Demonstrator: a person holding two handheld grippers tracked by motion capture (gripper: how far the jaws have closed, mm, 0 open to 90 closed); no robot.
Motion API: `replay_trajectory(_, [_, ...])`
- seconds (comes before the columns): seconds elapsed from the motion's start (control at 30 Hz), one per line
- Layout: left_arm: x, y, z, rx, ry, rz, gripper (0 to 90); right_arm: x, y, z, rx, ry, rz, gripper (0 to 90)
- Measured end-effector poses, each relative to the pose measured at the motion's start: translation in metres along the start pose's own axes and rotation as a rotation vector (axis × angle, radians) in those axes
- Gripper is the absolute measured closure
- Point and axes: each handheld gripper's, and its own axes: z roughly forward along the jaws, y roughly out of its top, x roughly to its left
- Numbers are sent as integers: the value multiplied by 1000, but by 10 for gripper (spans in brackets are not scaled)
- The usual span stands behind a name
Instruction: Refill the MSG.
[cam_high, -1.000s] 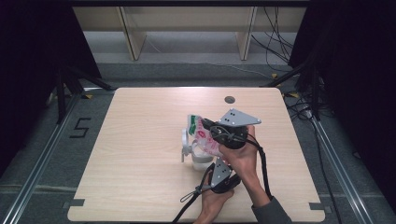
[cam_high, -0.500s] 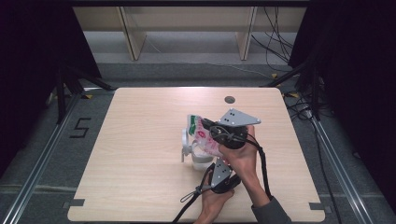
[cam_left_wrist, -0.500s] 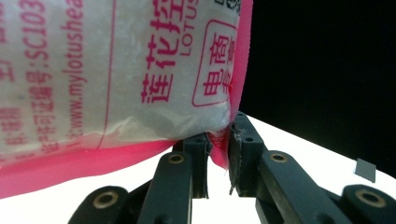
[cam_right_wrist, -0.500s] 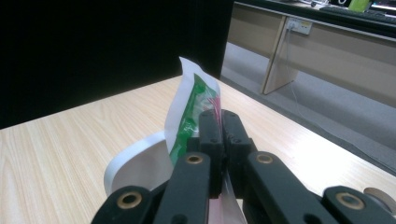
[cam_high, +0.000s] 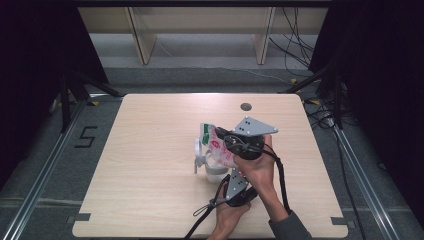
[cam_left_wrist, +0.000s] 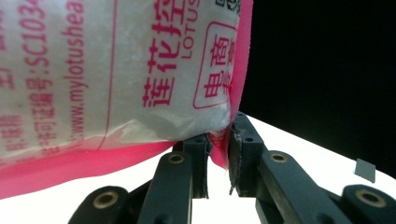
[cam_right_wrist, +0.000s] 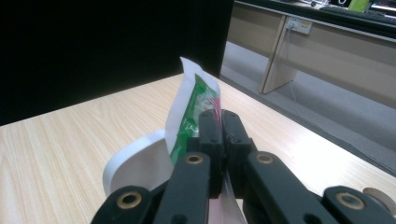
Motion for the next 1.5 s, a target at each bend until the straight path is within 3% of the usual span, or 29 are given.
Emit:
replay_trajectory(0.2, [0,0,-1,10,9,4,789,0,0,-1,-12,-12,31,897])
replay_trajectory(0.4, [0,0,-1,10,10,6,790,-2,0,-2,-6,14,28,897])
replay_trajectory(0.43, [0,0,0,6,6,5,790,-3,0,-2,-14,2,9,897])
replay_trajectory(0.5, [0,0,0,3,1,3,789,-1,0,-2,-2,14,43,897])
replay_trajectory(0.67, [0,0,0,3,-2,2,790,-4,0,-2,-21,1,2,897])
replay_trajectory(0.7, [0,0,1,-4,4,-1,790,-2,0,-2,-8,15,29,897])
replay_trajectory(0.9, [0,0,0,4,1,4,790,-1,0,-1,-3,19,25,897])
replay_trajectory(0.93, [0,0,0,4,1,5,789,1,0,-2,8,15,53,897])
replay_trajectory(1.07, [1,0,0,2,1,4,790,-2,0,-1,-10,10,18,897])
replay_trajectory(1.37, [0,0,-1,9,12,7,790,-1,0,-1,-11,27,34,897])
replay_trajectory(1.47, [0,0,0,3,1,1,790,-1,0,-1,-4,14,14,897])
replay_trajectory(1.5, [0,0,0,3,3,2,789,0,-1,0,-5,3,37,897])
